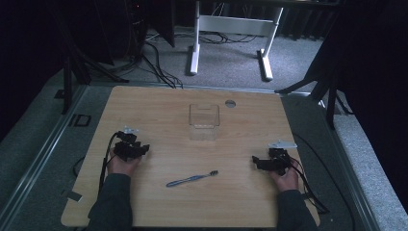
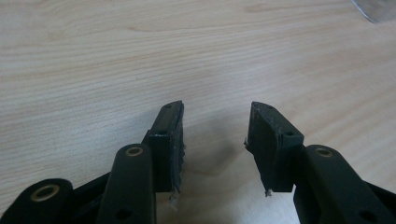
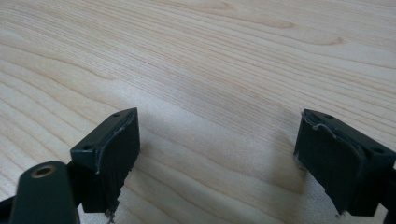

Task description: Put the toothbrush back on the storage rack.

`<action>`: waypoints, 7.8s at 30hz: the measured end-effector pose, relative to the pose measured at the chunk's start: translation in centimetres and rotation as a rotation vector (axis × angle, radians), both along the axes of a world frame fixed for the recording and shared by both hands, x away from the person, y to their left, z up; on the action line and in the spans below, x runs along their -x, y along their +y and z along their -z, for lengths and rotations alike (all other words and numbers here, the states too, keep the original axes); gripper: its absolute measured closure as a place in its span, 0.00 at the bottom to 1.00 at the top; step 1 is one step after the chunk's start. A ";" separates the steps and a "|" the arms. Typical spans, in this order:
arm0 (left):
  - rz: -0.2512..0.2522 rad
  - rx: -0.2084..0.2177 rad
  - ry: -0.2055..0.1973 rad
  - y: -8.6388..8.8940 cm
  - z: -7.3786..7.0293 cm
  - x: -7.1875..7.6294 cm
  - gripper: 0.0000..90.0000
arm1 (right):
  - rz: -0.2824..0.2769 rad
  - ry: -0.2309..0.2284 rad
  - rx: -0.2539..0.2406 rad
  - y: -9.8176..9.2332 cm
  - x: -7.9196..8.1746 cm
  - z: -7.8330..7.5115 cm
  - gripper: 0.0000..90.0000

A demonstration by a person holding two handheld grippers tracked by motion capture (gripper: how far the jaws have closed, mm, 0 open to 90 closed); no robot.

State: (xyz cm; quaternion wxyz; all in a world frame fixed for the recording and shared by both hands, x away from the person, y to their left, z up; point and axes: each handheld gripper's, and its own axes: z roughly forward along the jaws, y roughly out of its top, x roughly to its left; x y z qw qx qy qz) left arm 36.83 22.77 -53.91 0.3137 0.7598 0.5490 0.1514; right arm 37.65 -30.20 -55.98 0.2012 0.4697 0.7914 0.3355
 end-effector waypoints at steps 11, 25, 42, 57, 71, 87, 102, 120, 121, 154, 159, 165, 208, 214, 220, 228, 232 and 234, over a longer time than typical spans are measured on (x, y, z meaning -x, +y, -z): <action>0.070 0.106 -0.089 0.2 -3.6 1.4 0.59 | 0.000 0.000 0.000 0.0 0.0 0.0 0.15; 0.173 0.109 -0.150 -1.2 -6.6 2.0 0.58 | 0.001 0.002 0.001 0.0 0.1 0.0 0.15; 0.344 0.087 -0.161 -4.8 -6.8 2.2 0.59 | 0.001 0.002 -0.001 0.0 0.1 0.0 0.15; 0.460 0.067 -0.143 -7.3 -7.4 2.0 0.63 | 0.001 0.003 -0.001 0.0 0.1 0.0 0.15; 0.510 0.062 -0.120 -8.9 -7.2 1.9 0.65 | 0.001 0.002 -0.001 0.0 0.1 0.0 0.15; 0.595 0.033 -0.090 -11.6 -7.3 2.0 0.66 | 0.001 0.002 -0.001 0.0 0.1 0.0 0.15; 0.643 -0.017 -0.041 -13.3 -6.6 2.2 0.66 | 0.000 0.003 -0.001 0.0 0.1 0.0 0.15; 0.664 -0.064 -0.004 -14.6 -6.0 2.3 0.66 | 0.000 0.002 -0.001 0.0 0.1 0.0 0.15; 0.671 -0.069 -0.004 -14.6 -5.9 2.3 0.66 | -0.001 0.002 -0.001 0.0 0.1 0.0 0.15; 0.752 -0.261 0.147 -18.0 -3.9 3.4 0.73 | -0.007 0.002 -0.001 0.1 0.1 0.0 0.15; 0.758 -0.295 0.174 -18.6 -3.5 3.6 0.74 | -0.009 0.002 -0.001 0.1 0.1 0.0 0.15; 0.764 -0.329 0.204 -18.9 -3.1 3.7 0.76 | -0.009 0.002 -0.001 0.1 0.1 0.0 0.15; 0.818 -0.460 0.302 -20.5 -2.2 3.6 0.87 | -0.014 0.001 0.000 0.1 0.1 0.0 0.15; 0.819 -0.434 0.315 -20.3 -2.3 3.5 0.88 | -0.014 0.001 0.000 0.1 0.1 0.0 0.15; 0.788 -0.389 0.292 -19.7 -3.1 3.3 0.88 | -0.014 0.001 0.000 0.1 0.1 0.0 0.15; 0.746 -0.343 0.257 -18.3 -4.1 2.8 0.88 | -0.014 0.001 0.000 0.1 0.1 0.0 0.15; 0.720 -0.308 0.241 -17.7 -4.7 2.5 0.88 | -0.014 0.001 0.000 0.1 0.1 0.0 0.15; 0.700 -0.297 0.231 -17.5 -4.9 2.3 0.88 | -0.014 0.001 0.000 0.1 0.1 0.0 0.15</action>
